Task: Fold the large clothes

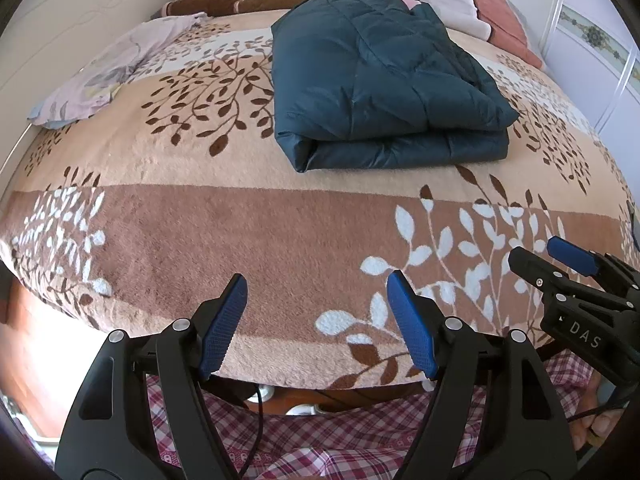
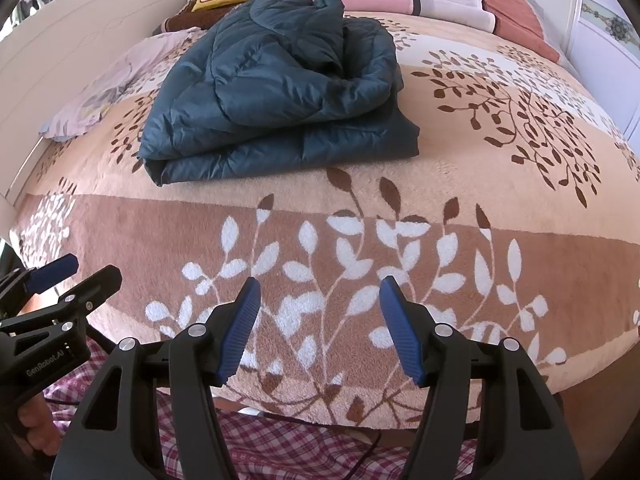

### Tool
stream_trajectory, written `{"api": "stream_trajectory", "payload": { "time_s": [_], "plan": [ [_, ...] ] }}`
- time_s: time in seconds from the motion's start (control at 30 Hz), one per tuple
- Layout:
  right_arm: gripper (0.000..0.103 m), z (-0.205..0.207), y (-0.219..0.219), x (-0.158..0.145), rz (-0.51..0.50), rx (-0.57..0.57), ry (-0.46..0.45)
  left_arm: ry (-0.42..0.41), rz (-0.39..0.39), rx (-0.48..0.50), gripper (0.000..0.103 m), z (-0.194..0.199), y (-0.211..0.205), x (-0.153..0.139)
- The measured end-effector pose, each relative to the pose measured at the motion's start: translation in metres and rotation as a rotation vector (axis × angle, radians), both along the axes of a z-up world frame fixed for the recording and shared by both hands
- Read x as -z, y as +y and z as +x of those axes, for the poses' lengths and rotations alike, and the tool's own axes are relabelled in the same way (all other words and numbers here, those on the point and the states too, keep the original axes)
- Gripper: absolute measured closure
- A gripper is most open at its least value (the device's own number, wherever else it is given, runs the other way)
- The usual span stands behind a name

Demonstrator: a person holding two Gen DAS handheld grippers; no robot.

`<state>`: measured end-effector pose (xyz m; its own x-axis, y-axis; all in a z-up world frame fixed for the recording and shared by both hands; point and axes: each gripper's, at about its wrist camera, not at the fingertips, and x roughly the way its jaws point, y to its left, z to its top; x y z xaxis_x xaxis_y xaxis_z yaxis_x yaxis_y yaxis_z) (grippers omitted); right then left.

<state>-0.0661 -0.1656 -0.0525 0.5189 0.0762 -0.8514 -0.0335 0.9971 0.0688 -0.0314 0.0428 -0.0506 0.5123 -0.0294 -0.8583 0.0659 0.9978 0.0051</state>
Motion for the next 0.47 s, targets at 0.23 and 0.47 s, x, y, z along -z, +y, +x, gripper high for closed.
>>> {"api": "stream_trajectory", "payload": {
  "time_s": [0.23, 0.47],
  "plan": [
    [0.041, 0.0, 0.0008, 0.0001, -0.005, -0.004, 0.001, 0.001, -0.004, 0.001, 0.037, 0.0008, 0.001, 0.0013],
    [0.041, 0.0004, -0.0002, 0.0015, -0.006, -0.008, 0.007, 0.031, -0.004, -0.007, 0.037, 0.0029, 0.0044, 0.0054]
  ]
}}
